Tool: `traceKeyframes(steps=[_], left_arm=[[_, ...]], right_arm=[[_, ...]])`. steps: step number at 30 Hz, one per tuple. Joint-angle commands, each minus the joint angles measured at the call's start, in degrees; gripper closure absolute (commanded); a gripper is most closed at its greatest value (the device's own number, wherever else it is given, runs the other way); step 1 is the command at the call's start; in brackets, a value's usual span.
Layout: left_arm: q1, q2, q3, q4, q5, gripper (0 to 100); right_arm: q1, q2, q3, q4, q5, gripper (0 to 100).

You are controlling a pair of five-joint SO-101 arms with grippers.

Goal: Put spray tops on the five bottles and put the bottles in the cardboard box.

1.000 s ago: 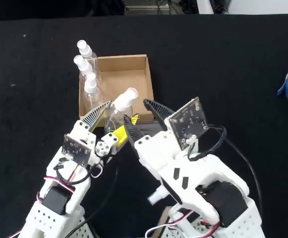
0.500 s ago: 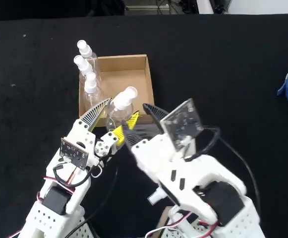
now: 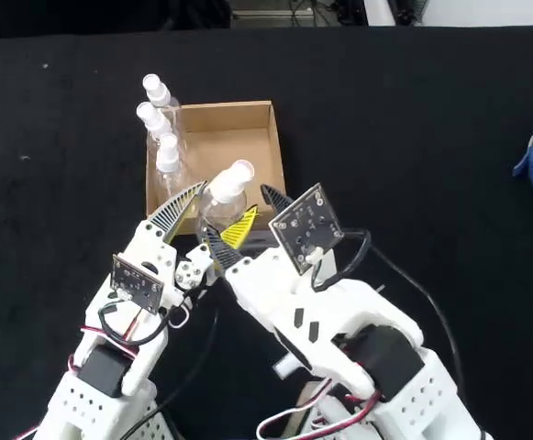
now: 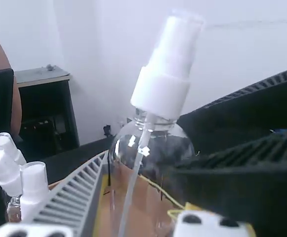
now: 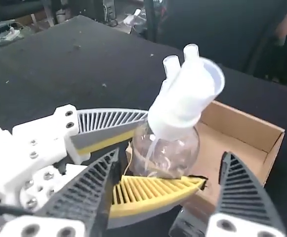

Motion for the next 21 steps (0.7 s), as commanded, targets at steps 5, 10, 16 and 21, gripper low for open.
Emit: traceKeyframes(steps=[5, 10, 16, 21], left_arm=[[2.95, -0.53, -0.92, -1.41, -0.09, 97], [7.16, -0.53, 0.75, -1.41, -4.75, 97], [8.31, -0.7, 1.27, -1.41, -4.57, 97], [9.63, -0.7, 1.1, -1.41, -5.01, 97]], right_arm=[[0.44, -0.13, -0.48, 0.18, 0.62, 71.9], [1.14, -0.22, -1.8, 6.77, 0.62, 71.9], [2.02, -0.22, -2.15, 9.32, 0.62, 72.2], [9.41, 0.04, -1.71, 9.41, 0.53, 72.3]])
